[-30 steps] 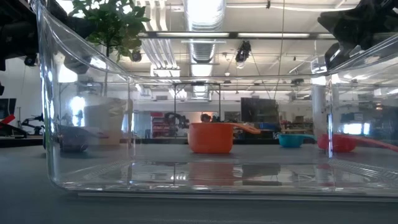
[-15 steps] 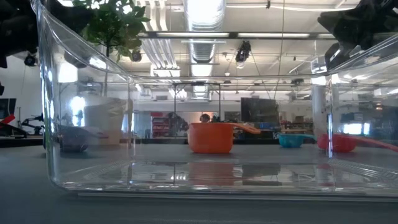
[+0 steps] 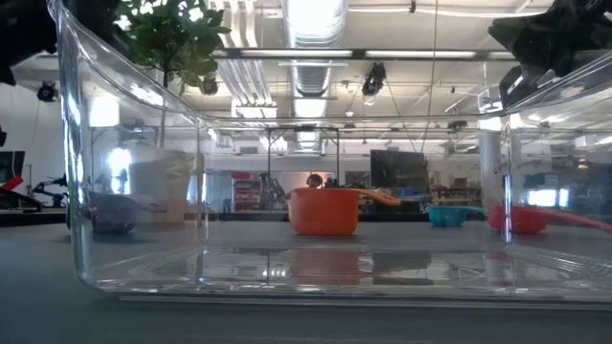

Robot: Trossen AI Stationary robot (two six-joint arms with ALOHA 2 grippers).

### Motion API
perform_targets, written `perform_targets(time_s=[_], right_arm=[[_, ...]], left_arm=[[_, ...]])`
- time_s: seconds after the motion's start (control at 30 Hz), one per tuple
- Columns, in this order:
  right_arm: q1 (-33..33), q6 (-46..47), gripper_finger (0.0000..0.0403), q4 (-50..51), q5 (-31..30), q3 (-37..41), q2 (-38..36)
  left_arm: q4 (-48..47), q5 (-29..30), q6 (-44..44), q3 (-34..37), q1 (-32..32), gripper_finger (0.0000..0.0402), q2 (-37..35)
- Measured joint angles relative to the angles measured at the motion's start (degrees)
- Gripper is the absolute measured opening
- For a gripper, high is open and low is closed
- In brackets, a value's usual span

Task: Nest measuring cups in basket
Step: Stack the green measuring cup on top of the orange measuring cup

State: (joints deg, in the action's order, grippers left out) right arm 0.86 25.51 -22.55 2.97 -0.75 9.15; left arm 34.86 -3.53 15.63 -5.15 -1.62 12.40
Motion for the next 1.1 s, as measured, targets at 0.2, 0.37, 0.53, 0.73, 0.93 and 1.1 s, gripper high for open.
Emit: perform_targets(time_s=[0.2, 0.37, 0.53, 0.73, 0.93, 1.1], right_arm=[[0.0, 0.17, 0.0022, -0.04, 0.04, -0.01, 0.0], [0.0, 3.27, 0.0022, -0.27, 0.04, 0.0, 0.13], [0.0, 3.41, 0.0022, -0.27, 0.04, 0.0, 0.03], [0.0, 3.13, 0.0022, -0.31, 0.01, 0.0, 0.02], [0.0, 3.02, 0.0022, -0.38, -0.01, 0.0, 0.02], [0.0, 3.02, 0.0022, -0.33, -0.01, -0.02, 0.02]], left_arm=[[-0.56, 2.66, -2.0, -4.29, -0.01, 0.0, 1.11], [-16.42, 1.88, -4.79, -15.11, -0.12, 0.0, 6.2], [-33.19, 0.64, -5.5, -27.05, -0.12, 0.0, 14.84], [-53.31, 1.55, -3.65, -39.34, -0.2, 0.0, 25.75], [-67.23, 2.63, 0.79, -46.84, -2.05, 0.0, 33.28], [-77.71, 8.57, 7.96, -48.71, -5.82, 0.0, 36.43]])
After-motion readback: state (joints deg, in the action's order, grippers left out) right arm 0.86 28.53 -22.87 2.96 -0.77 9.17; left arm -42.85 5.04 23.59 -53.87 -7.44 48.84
